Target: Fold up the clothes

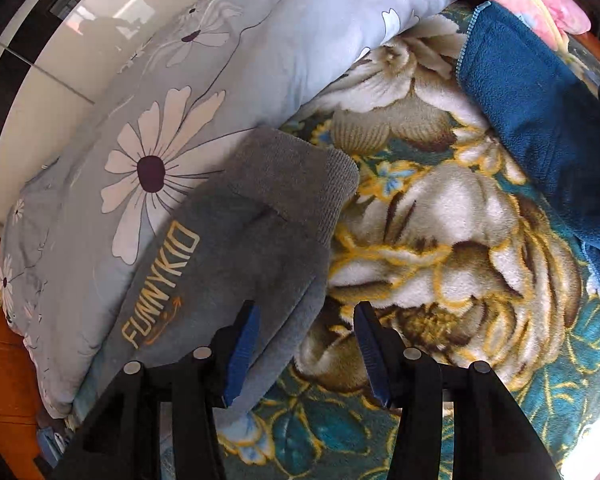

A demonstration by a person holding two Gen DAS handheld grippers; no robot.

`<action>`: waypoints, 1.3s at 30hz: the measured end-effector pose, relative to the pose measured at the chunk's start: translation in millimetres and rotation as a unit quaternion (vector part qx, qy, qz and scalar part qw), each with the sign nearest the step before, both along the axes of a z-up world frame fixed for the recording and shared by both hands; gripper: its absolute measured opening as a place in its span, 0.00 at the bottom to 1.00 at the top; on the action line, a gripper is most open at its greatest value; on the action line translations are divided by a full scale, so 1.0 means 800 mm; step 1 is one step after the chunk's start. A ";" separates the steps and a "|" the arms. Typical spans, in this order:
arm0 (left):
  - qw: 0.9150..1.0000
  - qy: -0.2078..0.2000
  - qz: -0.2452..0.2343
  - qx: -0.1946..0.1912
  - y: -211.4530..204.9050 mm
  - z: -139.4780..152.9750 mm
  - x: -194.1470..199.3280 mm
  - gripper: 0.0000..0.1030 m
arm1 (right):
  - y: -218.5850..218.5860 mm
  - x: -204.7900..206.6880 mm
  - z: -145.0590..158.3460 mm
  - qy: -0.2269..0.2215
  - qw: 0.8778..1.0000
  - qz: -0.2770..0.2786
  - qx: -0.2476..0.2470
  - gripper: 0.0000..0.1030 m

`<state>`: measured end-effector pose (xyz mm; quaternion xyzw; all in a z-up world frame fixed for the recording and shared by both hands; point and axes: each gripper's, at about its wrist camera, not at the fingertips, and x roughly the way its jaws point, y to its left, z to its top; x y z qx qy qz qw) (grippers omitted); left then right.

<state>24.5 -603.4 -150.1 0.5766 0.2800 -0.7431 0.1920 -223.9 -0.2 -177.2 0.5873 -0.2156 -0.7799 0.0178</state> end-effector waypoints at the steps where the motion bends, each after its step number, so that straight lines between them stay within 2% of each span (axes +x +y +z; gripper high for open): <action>1: 1.000 -0.002 0.000 0.000 0.001 -0.003 -0.003 0.38 | -0.001 -0.004 -0.004 -0.001 1.000 -0.002 -0.005 0.51; 3: 1.000 -0.006 -0.001 0.000 0.001 -0.011 -0.009 0.38 | -0.002 -0.012 -0.012 -0.004 1.000 -0.007 -0.016 0.50; 5: 1.000 -0.012 -0.002 0.000 0.002 -0.015 -0.012 0.38 | -0.003 -0.019 -0.019 -0.007 1.000 -0.012 -0.026 0.42; 6: 1.000 -0.014 -0.003 -0.002 0.002 -0.017 -0.013 0.38 | -0.004 -0.021 -0.021 -0.010 1.000 -0.011 -0.025 0.31; 7: 1.000 -0.018 -0.003 -0.004 0.002 -0.019 -0.014 0.38 | -0.004 -0.022 -0.022 -0.012 1.000 -0.010 -0.025 0.15; 9: 1.000 -0.023 0.003 -0.006 -0.001 -0.022 -0.015 0.38 | -0.004 -0.024 -0.022 -0.014 0.999 -0.001 -0.030 0.06; 14: 0.999 -0.032 0.027 -0.007 -0.012 -0.033 -0.020 0.38 | 0.014 -0.024 -0.011 -0.003 1.000 0.005 -0.005 0.04; 17: 0.999 -0.037 0.033 -0.004 -0.014 -0.036 -0.021 0.38 | 0.018 -0.023 -0.028 -0.023 1.000 0.008 0.001 0.04; 20: 0.999 -0.034 0.029 -0.009 -0.010 -0.028 -0.019 0.38 | 0.013 -0.024 -0.030 -0.021 1.000 0.008 -0.002 0.04; 27: 0.999 -0.013 0.050 -0.012 0.002 0.017 0.017 0.38 | -0.001 -0.011 0.002 0.004 0.999 0.034 0.027 0.11; 29: 0.998 -0.005 0.064 -0.014 0.007 0.036 0.039 0.38 | -0.004 0.003 0.023 0.023 0.998 0.039 0.033 0.19; 31: 0.997 0.001 0.081 -0.014 0.012 0.052 0.064 0.38 | -0.009 0.028 0.048 0.042 0.998 0.043 0.032 0.37; 32: 0.996 0.004 0.090 -0.011 0.016 0.057 0.075 0.39 | -0.008 0.044 0.059 0.047 0.997 0.046 0.031 0.39; 34: 0.994 0.008 0.105 -0.006 0.025 0.064 0.103 0.45 | -0.006 0.077 0.080 0.057 0.997 0.053 0.030 0.51; 35: 0.994 0.010 0.112 -0.006 0.029 0.068 0.118 0.60 | -0.006 0.094 0.090 0.061 0.996 0.056 0.029 0.54; 36: 0.993 0.010 0.116 -0.009 0.033 0.071 0.132 0.67 | -0.007 0.115 0.096 0.059 0.996 0.056 0.030 0.59; 39: 0.993 0.007 0.117 -0.006 0.038 0.074 0.166 0.67 | 0.002 0.183 0.105 0.047 0.997 0.054 0.024 0.71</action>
